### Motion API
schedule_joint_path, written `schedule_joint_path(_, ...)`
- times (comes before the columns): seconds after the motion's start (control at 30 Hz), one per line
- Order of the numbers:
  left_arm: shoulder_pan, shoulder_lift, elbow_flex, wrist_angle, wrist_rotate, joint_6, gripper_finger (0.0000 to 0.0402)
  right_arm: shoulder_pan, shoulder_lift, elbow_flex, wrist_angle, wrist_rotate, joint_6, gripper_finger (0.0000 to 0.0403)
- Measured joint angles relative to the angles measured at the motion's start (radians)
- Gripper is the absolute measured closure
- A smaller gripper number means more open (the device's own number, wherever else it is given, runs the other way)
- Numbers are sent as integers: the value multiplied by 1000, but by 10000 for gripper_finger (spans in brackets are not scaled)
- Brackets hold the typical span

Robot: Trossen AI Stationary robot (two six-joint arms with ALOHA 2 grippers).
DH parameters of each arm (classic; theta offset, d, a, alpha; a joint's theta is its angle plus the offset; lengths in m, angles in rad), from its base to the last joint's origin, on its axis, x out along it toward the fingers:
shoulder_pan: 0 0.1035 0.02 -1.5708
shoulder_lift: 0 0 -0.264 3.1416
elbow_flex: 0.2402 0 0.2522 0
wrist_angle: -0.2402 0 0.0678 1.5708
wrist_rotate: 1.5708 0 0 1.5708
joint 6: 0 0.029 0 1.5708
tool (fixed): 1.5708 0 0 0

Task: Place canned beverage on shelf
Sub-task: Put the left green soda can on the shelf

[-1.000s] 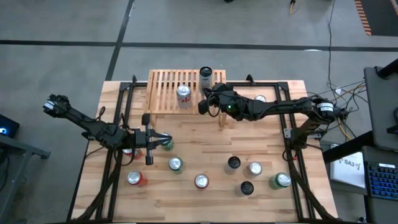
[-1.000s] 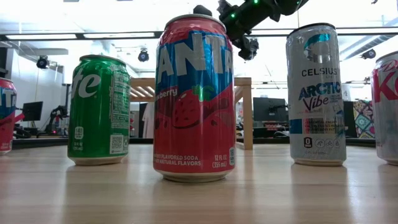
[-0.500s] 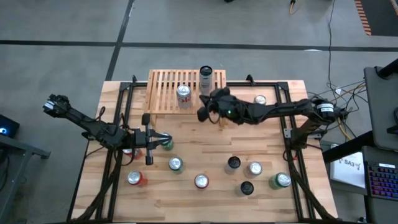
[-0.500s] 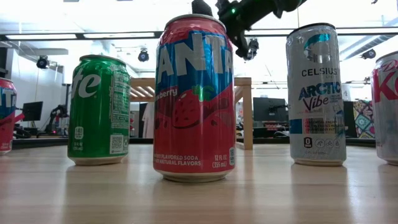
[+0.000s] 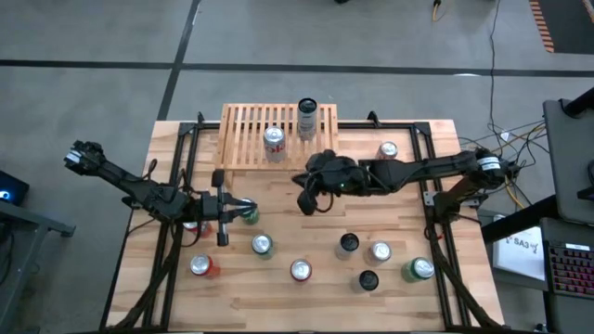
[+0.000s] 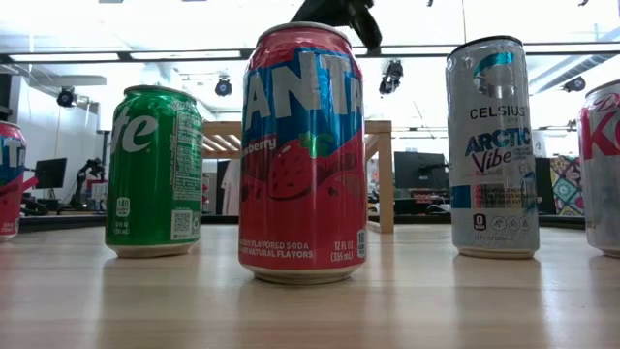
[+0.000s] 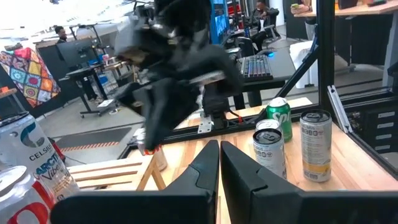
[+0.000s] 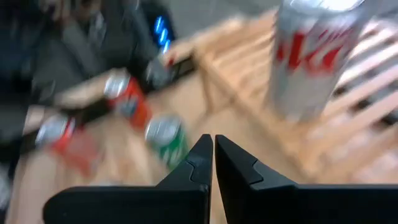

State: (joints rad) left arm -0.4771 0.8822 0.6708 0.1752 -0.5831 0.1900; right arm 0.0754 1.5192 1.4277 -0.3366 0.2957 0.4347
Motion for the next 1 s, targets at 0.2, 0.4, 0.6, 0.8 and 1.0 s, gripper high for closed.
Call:
schedule_joint_path(0.2, 0, 0, 3, 8, 5, -103, 401, 54, 0, 97, -309, -40, -35, 394)
schedule_joint_path(0.4, -6, 32, 3, 8, 158, -274, 401, 85, 0, 163, -538, -42, -58, 394)
schedule_joint_path(0.6, -24, 138, 3, 70, 182, -354, 401, 86, -1, 172, -616, -33, -93, 394)
schedule_joint_path(0.8, -24, 227, 39, 90, 173, -366, 402, 104, 8, 157, -595, 16, -204, 394)
schedule_joint_path(1.0, -29, 267, 95, -3, 174, -454, 401, 151, -6, 112, -482, 89, -288, 394)
